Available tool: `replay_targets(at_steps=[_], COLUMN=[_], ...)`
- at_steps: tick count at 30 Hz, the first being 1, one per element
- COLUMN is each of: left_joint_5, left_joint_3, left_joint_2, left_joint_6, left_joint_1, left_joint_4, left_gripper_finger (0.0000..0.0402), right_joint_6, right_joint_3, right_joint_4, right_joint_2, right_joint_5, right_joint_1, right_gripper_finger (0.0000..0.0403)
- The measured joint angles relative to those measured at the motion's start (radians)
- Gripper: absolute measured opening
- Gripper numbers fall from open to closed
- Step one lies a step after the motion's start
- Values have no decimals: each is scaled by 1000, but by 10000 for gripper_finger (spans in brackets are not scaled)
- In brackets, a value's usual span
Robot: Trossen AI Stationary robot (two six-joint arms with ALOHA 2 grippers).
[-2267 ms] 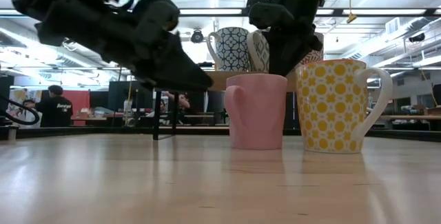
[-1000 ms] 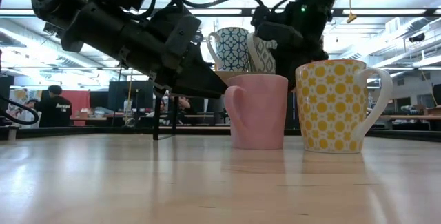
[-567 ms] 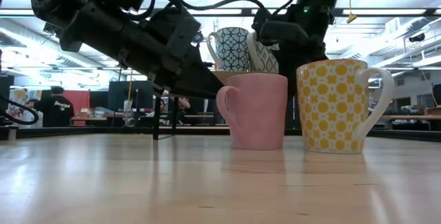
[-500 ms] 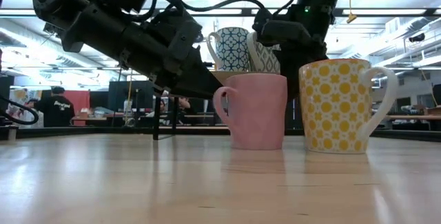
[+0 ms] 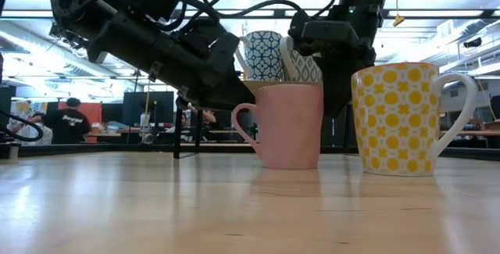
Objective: Place coffee mugs
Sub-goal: Put the pink mug on the shelf
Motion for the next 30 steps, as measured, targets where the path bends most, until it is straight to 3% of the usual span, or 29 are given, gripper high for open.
replay_targets(at_steps=[13, 18, 24, 30], left_joint_5=[16, 18, 89, 105], left_joint_3=[0, 0, 0, 0], left_joint_2=[-88, -113, -114, -114], left_joint_6=[-2, -1, -10, -11], left_joint_1=[-24, -62, -124, -169], left_joint_4=[-37, -77, -88, -95], left_gripper_finger=[153, 153, 153, 153], right_joint_6=[-4, -18, -40, -64], right_joint_3=[47, 61, 61, 61], right_joint_4=[-148, -146, -147, -121], right_joint_2=[-2, -2, -2, -2], right_joint_5=[76, 130, 185, 193], right_joint_1=[0, 0, -4, -13], right_gripper_finger=[96, 96, 96, 96])
